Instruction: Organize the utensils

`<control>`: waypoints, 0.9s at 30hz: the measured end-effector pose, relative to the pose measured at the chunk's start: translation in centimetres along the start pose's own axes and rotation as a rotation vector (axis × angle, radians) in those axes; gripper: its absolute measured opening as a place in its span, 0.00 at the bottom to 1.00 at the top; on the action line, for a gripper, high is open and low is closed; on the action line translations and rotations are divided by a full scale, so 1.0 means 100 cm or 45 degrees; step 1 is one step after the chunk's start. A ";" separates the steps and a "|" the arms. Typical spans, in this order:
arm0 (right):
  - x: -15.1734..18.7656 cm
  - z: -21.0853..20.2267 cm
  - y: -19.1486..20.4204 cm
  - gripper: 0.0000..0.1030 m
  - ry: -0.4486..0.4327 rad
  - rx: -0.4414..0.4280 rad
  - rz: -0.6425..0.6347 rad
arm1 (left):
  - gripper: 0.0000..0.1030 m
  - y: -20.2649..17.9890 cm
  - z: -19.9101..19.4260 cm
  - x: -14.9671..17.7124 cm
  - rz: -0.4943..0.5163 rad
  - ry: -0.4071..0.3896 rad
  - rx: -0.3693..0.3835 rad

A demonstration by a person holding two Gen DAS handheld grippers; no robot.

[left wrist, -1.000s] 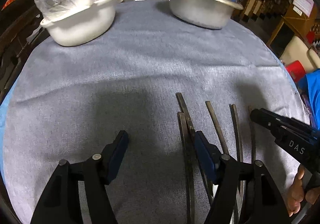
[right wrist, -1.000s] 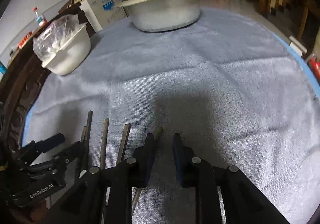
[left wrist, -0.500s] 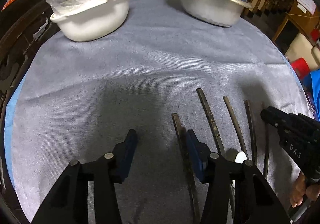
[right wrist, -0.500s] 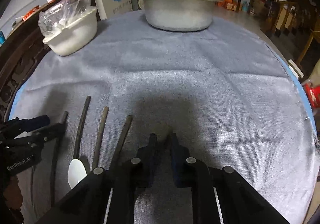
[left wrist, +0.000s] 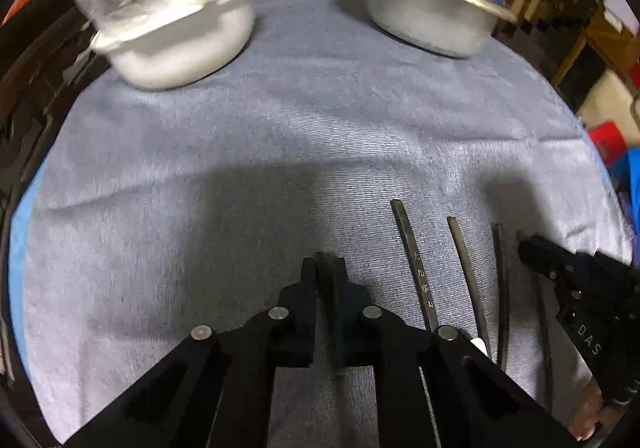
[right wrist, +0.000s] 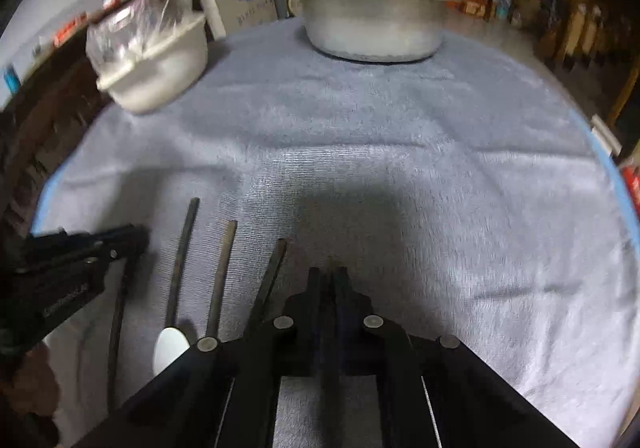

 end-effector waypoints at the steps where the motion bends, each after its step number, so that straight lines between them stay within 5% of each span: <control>1: 0.000 -0.003 -0.002 0.06 -0.013 -0.013 0.016 | 0.06 0.002 -0.003 0.004 -0.023 -0.010 0.013; 12: 0.011 -0.093 -0.031 0.06 -0.273 -0.242 0.198 | 0.05 -0.001 -0.115 0.040 -0.090 -0.352 -0.019; 20: 0.053 -0.185 -0.045 0.06 -0.539 -0.316 0.234 | 0.05 -0.018 -0.220 0.086 -0.151 -0.665 -0.096; 27: 0.096 -0.242 -0.050 0.06 -0.688 -0.341 0.242 | 0.05 -0.036 -0.269 0.133 -0.191 -0.820 -0.153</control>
Point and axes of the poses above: each gripper's, at about its wrist camera, not at the fingertips, and z roughly the way its jaws point, y to its left, x to its underside, the point moved 1 cm from there along z, roughly the way its jaws point, and after that the axes turned 15 degrees about z, right-handed, at the moved point
